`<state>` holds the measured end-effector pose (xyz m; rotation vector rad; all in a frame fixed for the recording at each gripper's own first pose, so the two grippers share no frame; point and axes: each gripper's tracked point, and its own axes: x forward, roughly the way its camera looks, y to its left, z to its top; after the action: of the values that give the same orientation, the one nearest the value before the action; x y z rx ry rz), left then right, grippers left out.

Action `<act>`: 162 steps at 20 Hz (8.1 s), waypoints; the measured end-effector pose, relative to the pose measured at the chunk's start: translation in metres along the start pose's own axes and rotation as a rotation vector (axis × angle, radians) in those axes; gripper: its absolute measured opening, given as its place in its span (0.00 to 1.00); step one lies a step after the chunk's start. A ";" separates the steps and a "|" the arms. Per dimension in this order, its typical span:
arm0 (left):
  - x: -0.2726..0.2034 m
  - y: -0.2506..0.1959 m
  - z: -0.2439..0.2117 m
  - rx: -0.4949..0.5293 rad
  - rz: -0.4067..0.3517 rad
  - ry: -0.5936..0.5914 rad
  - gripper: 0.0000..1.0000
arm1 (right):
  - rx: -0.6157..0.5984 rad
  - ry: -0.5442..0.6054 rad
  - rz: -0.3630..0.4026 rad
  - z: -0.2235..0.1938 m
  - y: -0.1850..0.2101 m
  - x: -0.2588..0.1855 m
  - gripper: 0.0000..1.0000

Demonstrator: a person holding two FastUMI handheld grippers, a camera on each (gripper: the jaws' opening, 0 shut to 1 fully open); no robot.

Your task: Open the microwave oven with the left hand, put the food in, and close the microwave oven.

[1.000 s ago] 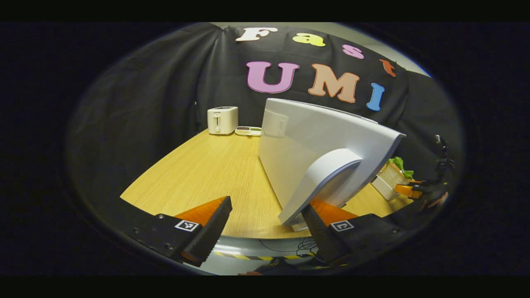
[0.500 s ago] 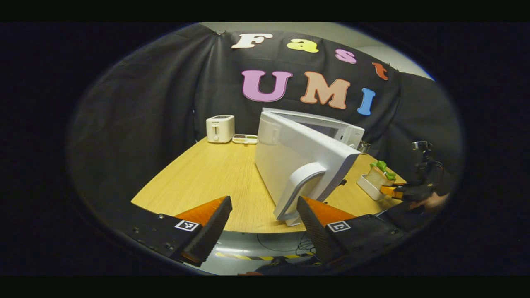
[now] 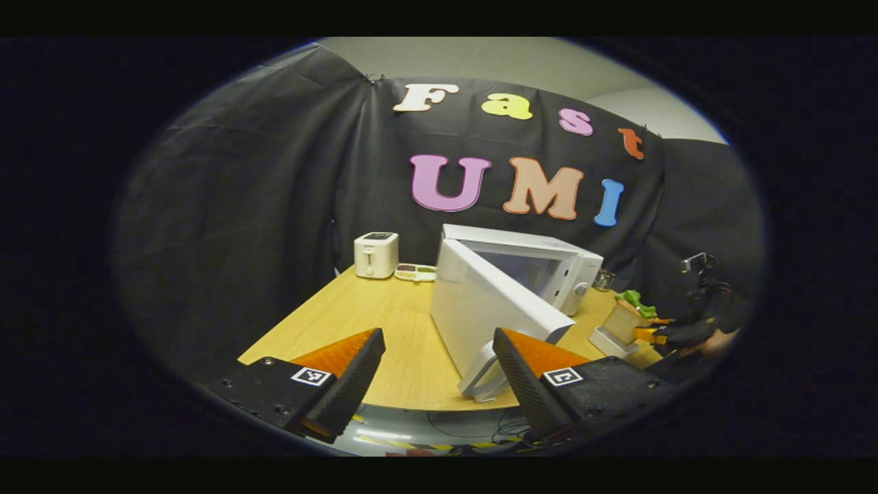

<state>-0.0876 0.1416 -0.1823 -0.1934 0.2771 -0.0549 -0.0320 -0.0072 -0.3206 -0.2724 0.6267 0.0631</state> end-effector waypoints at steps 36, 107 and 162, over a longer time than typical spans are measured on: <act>-0.049 -0.010 0.045 0.001 0.125 -0.108 0.96 | 1.078 0.328 0.343 0.167 0.262 0.156 0.29; 0.011 0.026 -0.087 0.235 0.122 0.204 0.01 | 0.460 -0.395 0.188 0.230 0.031 0.026 0.77; 0.251 -0.227 -0.066 0.262 -0.203 0.167 0.00 | 0.146 -0.621 0.076 0.287 -0.082 -0.013 0.78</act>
<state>0.1293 -0.1134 -0.2663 0.0450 0.4130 -0.3085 0.1332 -0.0080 -0.0713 -0.0768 0.0223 0.1665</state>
